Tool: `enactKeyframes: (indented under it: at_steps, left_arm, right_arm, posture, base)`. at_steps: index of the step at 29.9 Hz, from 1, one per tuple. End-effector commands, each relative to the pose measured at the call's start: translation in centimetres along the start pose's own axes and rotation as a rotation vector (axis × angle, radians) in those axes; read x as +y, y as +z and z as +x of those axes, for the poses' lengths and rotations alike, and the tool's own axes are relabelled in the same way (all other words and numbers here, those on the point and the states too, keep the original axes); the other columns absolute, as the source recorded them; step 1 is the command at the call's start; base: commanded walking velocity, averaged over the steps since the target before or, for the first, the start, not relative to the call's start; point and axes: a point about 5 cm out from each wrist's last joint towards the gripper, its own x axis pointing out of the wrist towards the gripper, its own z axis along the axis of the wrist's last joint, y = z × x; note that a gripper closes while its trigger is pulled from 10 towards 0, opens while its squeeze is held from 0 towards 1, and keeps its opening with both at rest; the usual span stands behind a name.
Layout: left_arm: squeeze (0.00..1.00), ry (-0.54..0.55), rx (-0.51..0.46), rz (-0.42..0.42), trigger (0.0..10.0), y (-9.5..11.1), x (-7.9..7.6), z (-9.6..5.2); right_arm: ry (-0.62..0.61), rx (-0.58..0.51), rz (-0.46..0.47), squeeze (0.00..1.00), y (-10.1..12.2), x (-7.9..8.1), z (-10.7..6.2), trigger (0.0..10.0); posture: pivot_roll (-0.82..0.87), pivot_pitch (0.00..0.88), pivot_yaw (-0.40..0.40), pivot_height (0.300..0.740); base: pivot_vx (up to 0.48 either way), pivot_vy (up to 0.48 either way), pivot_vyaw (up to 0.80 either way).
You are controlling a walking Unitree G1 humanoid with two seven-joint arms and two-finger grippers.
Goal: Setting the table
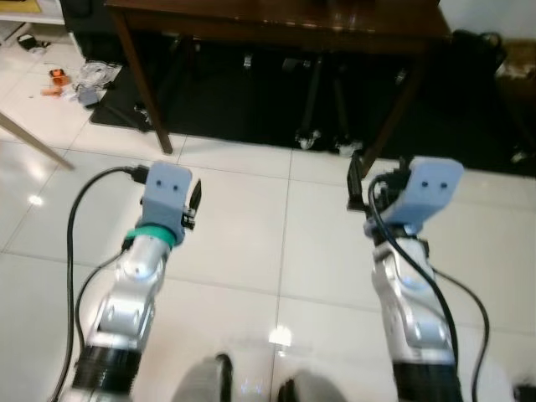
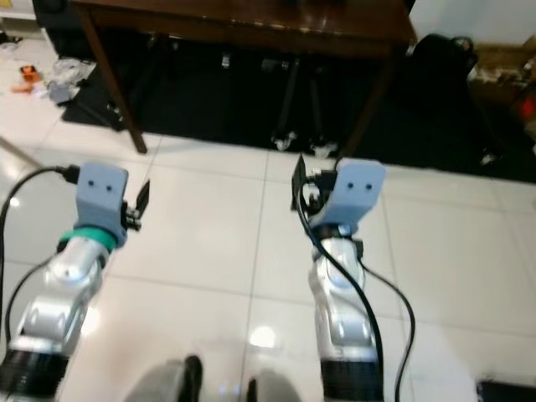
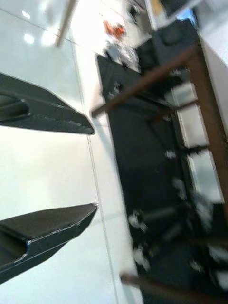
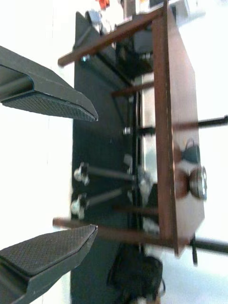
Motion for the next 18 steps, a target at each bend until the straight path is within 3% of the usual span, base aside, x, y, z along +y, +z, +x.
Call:
enactKeyframes:
  at_steps: [1,10,18]
  left_arm:
    - [0.0,-0.014,0.018,-0.006,10.0,-0.34,-0.28,0.0]
    - [0.0,-0.023,0.024,-0.02,10.0,-0.39,-0.53,0.07]
    - [0.0,-0.022,0.028,-0.018,10.0,-0.38,-0.54,0.12]
  right_arm:
    - [0.001,-0.002,-0.002,0.0,0.08,-0.01,-0.09,10.0]
    - [0.015,0.005,-0.006,0.0,0.02,0.07,-0.09,10.0]
    - [0.028,0.008,-0.013,0.0,0.02,0.15,-0.07,10.0]
  posture:
    - [-0.02,0.023,0.038,0.74]
    - [-0.03,0.012,0.039,0.74]
    - [-0.03,0.015,0.04,0.74]
  base:
    - [0.0,0.0,0.0]
    - [0.0,0.0,0.0]
    - [0.0,0.0,0.8]
